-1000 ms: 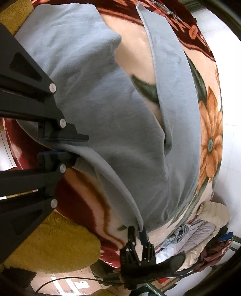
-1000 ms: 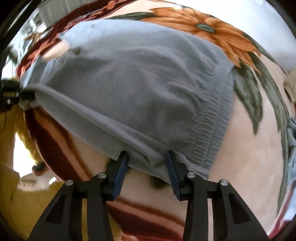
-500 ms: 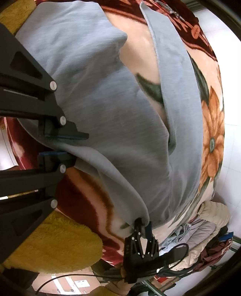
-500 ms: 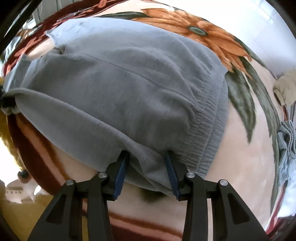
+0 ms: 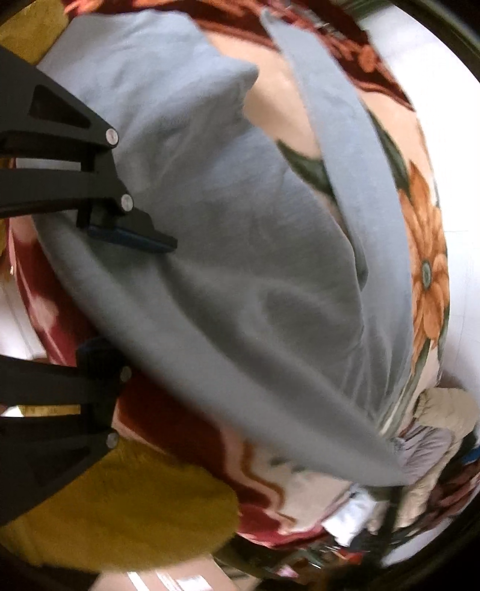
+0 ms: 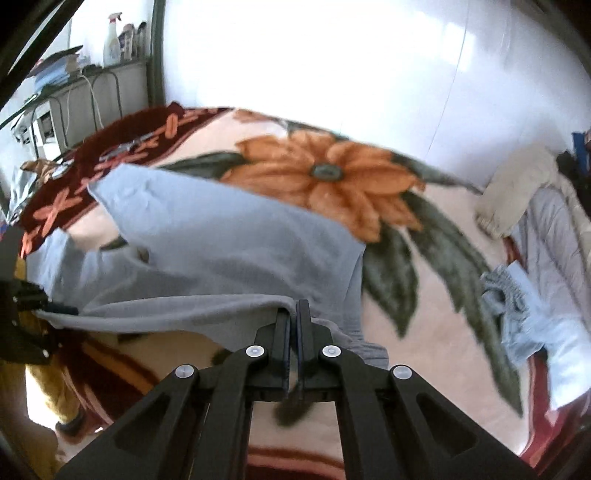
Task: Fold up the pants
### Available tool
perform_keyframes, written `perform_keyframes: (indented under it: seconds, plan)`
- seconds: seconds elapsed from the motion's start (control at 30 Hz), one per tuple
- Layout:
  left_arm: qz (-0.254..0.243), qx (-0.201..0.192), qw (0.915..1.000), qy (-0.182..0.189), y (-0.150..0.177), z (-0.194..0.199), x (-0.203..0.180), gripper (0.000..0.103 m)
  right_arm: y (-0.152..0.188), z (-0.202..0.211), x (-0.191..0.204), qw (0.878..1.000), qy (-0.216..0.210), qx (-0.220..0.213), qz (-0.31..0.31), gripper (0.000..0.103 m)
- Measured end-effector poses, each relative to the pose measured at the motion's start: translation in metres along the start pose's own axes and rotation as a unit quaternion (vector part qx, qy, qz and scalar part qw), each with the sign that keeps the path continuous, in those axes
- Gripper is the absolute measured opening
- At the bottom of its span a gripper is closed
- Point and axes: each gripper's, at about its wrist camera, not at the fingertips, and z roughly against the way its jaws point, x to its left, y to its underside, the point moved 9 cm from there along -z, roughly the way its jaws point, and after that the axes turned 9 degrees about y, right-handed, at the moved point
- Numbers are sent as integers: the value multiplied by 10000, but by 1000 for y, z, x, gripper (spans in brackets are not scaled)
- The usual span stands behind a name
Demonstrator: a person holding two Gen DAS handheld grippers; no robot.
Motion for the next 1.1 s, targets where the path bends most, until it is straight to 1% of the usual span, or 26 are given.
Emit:
perform_keyframes:
  seconds: [0.13,0.23,0.27,0.33,0.4,0.43,0.47,0.5,0.6,0.63,0.7,0.73,0.83,0.9,0.97,1.1]
  plan:
    - [-61,-101,9997,-198,6,5,5,44,-11,8,2,9998,142,-105,-29,3]
    - [-38,-172,9980,-612,9,11,23,44,-16,14,-2,9994,191,-201,-193,3]
    - [22,-205,9967,-786,11,14,33,44,-16,16,-4,9992,204,-216,-262,3]
    - [210,-269,9947,-974,15,22,52,44,-15,18,-9,9986,186,-217,-437,3]
    - [489,-411,9932,-977,16,33,69,44,-10,17,-12,9983,204,-181,-521,3]
    - [576,-447,9928,-950,16,37,73,34,-8,17,-13,9982,215,-163,-538,3]
    - [687,-484,9926,-874,15,43,77,15,-5,16,-13,9980,208,-142,-579,3]
    - [786,-531,9925,-771,14,50,78,10,-1,15,-14,9978,198,-120,-625,3]
    - [978,-697,9923,-311,9,81,68,8,9,14,-18,9971,317,-88,-686,3]
    - [976,-762,9923,-27,8,96,58,8,12,14,-22,9967,351,-80,-730,3]
    - [861,-818,9926,262,5,115,40,8,16,16,-30,9955,379,-87,-858,3]
    - [721,-843,9931,378,4,126,27,8,17,17,-34,9948,402,-102,-928,3]
    - [396,-874,9944,441,4,144,3,7,20,20,-45,9929,436,-142,-1099,3]
    - [362,-918,9938,506,2,153,-5,5,20,20,-48,9926,384,-155,-1146,3]
    - [395,-990,9928,543,-3,159,-6,4,18,19,-46,9930,381,-169,-1105,3]
    - [540,-1089,9914,490,-17,159,7,3,10,14,-45,9934,385,-210,-1061,3]
